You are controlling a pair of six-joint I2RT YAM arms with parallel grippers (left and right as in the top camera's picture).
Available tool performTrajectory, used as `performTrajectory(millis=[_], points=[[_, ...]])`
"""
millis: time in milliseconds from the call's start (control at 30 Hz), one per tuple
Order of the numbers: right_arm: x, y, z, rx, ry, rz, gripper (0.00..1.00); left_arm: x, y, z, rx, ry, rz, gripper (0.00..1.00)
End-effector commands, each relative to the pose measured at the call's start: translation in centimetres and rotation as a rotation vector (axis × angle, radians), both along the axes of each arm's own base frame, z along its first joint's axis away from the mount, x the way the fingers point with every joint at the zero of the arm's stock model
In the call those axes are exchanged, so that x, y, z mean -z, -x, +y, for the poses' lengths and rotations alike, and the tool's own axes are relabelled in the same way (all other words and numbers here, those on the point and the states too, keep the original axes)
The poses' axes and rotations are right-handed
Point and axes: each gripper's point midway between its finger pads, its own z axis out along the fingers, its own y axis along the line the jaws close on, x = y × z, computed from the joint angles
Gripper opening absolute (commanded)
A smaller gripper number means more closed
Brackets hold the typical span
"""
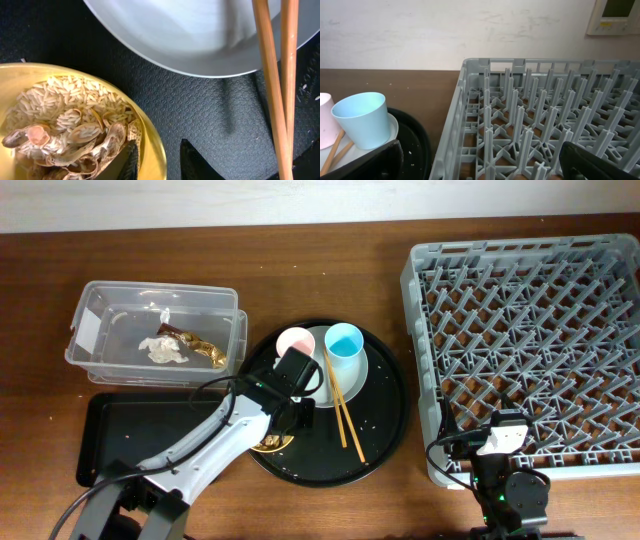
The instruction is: Sort waste into correct bins and load items into the dishwasher rack
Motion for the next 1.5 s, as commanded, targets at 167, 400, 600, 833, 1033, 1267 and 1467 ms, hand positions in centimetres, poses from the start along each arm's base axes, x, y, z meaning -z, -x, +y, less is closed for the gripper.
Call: performTrajectory(millis=[167, 400, 600, 833, 1033, 1267, 1467], points=[[0.26, 0.02, -0.08, 0.007, 0.004, 0.005, 0.99, -0.22, -1.29, -0.05, -0.014, -0.013, -0.039, 0.18], [0.26, 0.02, -0.08, 0.007, 0.004, 0.005, 0.98, -0.20, -1.34, 0.07, -0.016, -0.019, -0.041, 0.06], [0.26, 0.02, -0.08, 0.007, 0.004, 0.005, 0.98, -0.18, -1.33, 0.08, -0.016, -0.019, -0.041, 0.02], [0.26, 0.02, -0.08, 0.007, 0.004, 0.005, 0.98, -0.19, -1.42, 0.20, -0.018, -0.026, -0.046, 0.09], [0.26, 0.02, -0.08, 0.007, 0.004, 0.005, 0.99, -0.21, -1.66, 0.47, -0.023, -0.042, -0.059, 0.11], [0.26, 0.02, -0.08, 0.007, 0.004, 0.005, 0.98, -0.34, -2.04, 0.22, -0.024, -0.031, -0.075, 0.12], [0.26, 0.02, -0.08, 0.007, 0.004, 0.005, 0.98, -0.30, -2.01, 0.24, -0.024, -0.031, -0.074, 0.16]])
